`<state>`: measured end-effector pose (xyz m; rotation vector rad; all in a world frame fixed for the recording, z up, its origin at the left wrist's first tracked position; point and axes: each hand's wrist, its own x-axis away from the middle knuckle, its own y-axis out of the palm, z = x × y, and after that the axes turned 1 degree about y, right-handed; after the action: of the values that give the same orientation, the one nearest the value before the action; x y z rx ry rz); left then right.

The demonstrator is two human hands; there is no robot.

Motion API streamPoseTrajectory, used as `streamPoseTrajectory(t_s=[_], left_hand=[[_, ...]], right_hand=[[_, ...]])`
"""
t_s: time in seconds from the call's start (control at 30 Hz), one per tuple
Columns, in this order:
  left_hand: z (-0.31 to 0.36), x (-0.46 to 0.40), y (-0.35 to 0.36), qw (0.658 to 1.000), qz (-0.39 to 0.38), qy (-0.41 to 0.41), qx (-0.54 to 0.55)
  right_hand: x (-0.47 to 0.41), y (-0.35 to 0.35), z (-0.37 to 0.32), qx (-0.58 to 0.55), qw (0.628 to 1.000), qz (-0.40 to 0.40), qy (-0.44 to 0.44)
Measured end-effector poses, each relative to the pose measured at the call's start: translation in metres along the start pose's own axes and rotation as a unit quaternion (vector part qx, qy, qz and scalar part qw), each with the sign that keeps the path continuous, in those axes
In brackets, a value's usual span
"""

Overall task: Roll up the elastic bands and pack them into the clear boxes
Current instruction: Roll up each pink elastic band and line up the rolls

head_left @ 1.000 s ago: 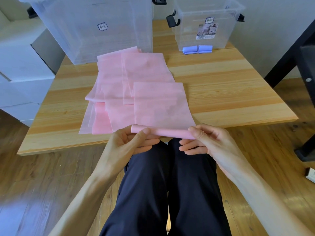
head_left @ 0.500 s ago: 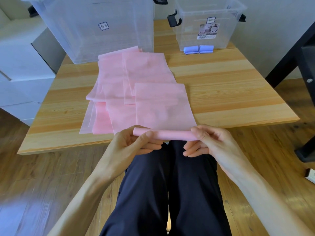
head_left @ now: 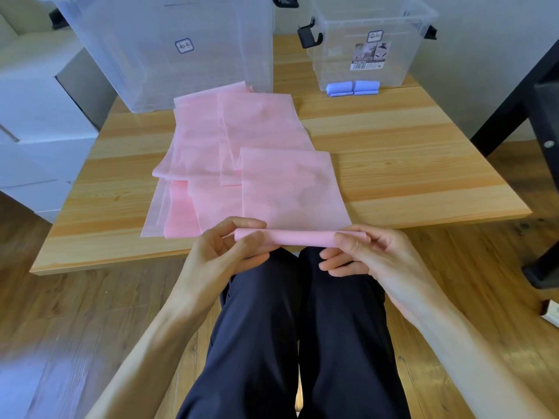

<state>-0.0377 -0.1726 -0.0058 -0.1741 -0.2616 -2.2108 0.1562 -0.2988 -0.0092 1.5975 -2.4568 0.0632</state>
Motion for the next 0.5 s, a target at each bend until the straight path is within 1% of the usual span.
streamPoseTrajectory(t_s=[0.1,0.23,0.3,0.37,0.5], left_hand=[[0.0001,-0.0012,-0.0022,0.999,-0.018,-0.024,0.035],[0.0026,-0.0026,-0.0041,0.991,-0.062,-0.075,0.095],[0.0044,-0.0031,-0.0048,0.988,-0.071,-0.088,0.102],[0.0055,-0.0032,-0.0048,0.992,-0.068,-0.076,0.08],[0.0048,-0.0039,-0.0055,0.998,-0.033,-0.037,0.04]], right_hand=[[0.0,-0.0007,0.0,-0.011,1.0,-0.005,-0.002],[-0.0009,-0.0029,0.0009,-0.017,1.0,-0.008,-0.003],[-0.0015,-0.0033,0.0008,-0.016,1.0,-0.006,-0.002],[-0.0018,-0.0041,0.0016,-0.021,1.0,0.002,0.0],[-0.0015,-0.0031,0.0026,-0.027,1.0,0.004,0.002]])
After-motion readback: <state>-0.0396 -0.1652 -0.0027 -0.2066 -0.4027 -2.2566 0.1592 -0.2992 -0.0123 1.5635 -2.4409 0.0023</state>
